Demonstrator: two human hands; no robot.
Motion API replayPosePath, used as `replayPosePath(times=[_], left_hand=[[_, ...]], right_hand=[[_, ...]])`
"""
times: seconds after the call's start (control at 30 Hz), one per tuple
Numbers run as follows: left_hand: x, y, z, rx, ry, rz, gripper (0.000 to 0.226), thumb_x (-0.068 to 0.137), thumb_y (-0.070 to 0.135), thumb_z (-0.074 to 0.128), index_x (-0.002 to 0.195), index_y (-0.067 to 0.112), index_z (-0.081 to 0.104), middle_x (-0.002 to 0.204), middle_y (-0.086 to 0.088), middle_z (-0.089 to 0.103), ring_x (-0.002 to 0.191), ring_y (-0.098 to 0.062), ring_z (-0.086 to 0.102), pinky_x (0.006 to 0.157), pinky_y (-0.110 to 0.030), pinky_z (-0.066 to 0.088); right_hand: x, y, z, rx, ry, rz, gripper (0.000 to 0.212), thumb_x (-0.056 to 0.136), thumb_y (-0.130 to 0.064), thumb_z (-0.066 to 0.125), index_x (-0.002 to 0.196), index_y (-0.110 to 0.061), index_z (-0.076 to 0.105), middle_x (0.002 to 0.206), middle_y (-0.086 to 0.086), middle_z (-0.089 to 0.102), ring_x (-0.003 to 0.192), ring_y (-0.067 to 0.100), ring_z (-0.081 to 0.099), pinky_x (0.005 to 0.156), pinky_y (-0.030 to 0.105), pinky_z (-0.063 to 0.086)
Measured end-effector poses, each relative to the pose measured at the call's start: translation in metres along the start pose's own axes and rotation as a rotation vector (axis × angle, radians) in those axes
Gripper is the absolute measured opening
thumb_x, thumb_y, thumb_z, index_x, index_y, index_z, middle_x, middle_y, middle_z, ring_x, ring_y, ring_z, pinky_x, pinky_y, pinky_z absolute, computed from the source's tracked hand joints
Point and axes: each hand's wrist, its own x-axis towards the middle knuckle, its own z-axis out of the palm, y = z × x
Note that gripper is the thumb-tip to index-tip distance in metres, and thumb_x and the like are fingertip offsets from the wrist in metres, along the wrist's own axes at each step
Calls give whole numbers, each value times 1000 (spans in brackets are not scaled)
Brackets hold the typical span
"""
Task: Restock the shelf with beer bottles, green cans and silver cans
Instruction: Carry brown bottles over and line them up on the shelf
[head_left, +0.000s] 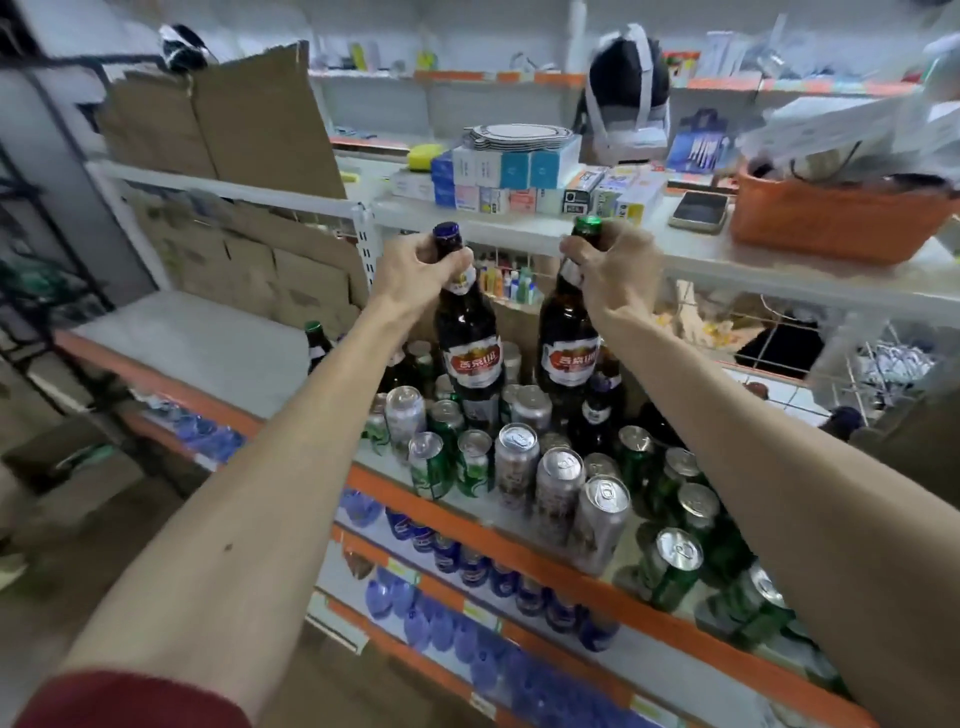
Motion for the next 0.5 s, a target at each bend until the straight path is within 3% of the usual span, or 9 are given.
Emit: replayPosePath(times=[0.07, 0.2, 0.3, 0.37, 0.5], left_hand=[[-1, -13, -29, 27, 52, -27, 12, 85, 26, 77, 89, 15, 74, 79, 3, 71, 69, -5, 62, 71, -26, 48], [-1, -45, -98, 48, 174, -93, 8, 85, 27, 75, 88, 20, 74, 82, 4, 73, 78, -10, 66, 79, -33, 54], [2, -77, -156, 16, 235, -129, 3, 81, 27, 76, 83, 27, 73, 79, 8, 73, 78, -12, 68, 81, -40, 57], [6, -101, -194, 0, 262, -142, 4, 82, 23, 76, 85, 24, 73, 81, 4, 73, 76, -10, 67, 79, -34, 56], [17, -150, -271, 11, 286, -168, 7, 86, 14, 74, 92, 11, 72, 81, -1, 69, 70, -8, 63, 71, -24, 51]], right_hand=[[-6, -13, 26, 8, -39, -28, 26, 87, -29, 73, 104, -11, 72, 96, -1, 71, 78, 10, 62, 74, 20, 50], [-19, -47, 92, 40, -121, -51, 20, 85, -33, 73, 96, -16, 75, 92, -1, 72, 84, 15, 65, 78, 27, 50], [-34, -75, 151, 43, -190, -88, 20, 86, -34, 71, 88, -14, 71, 81, 0, 67, 74, 14, 58, 65, 26, 42], [-44, -92, 197, 54, -230, -93, 25, 87, -35, 70, 82, -11, 67, 75, 2, 62, 70, 15, 53, 56, 27, 36], [-72, -125, 290, 73, -302, -88, 24, 87, -32, 68, 70, -20, 57, 64, -10, 52, 62, 7, 49, 46, 12, 28]])
